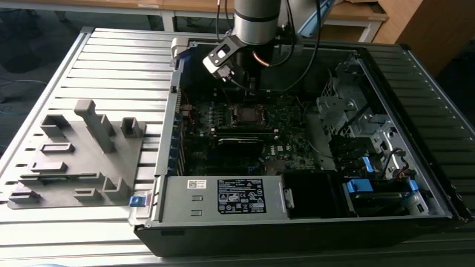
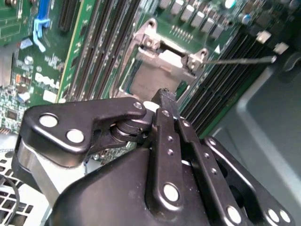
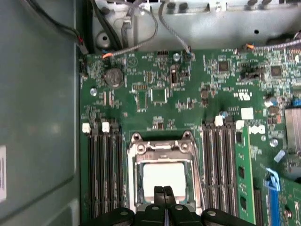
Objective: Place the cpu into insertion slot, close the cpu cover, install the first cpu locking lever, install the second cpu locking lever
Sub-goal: 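Close the cpu cover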
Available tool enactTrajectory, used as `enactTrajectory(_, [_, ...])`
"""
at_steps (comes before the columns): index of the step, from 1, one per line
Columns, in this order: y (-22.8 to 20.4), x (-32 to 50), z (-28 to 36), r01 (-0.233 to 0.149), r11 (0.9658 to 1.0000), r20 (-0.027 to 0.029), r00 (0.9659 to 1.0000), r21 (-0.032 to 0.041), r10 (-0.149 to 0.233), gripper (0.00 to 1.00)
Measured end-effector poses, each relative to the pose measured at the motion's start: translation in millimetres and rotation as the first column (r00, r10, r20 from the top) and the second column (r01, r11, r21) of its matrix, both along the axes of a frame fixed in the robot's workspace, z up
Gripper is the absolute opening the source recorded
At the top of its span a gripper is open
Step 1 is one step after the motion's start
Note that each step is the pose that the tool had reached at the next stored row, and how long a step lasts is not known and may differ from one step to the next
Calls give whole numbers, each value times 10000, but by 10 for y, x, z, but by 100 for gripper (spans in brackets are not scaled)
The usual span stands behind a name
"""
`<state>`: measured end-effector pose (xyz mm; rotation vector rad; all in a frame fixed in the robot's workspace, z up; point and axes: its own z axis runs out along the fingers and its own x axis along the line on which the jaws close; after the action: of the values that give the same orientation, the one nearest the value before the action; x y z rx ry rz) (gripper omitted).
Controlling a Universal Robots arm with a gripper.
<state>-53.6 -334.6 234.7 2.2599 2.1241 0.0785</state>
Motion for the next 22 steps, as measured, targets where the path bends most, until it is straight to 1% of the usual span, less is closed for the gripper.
enactTrajectory(5, [0,-105,-11,0,10000,10,10000,2,0,11])
enactTrajectory(12, [0,-116,-11,0,10000,7,10000,1,0,11])
enactTrajectory(13, [0,-116,-13,0,10000,-25,10000,1,0,11])
enactTrajectory(14, [0,-116,-13,1,10000,-80,10000,-2,-1,11])
enactTrajectory(15, [0,-116,-12,1,10000,-109,9999,-5,-1,11])
enactTrajectory(22, [0,-116,-14,-22,10000,-113,9999,-3,22,11])
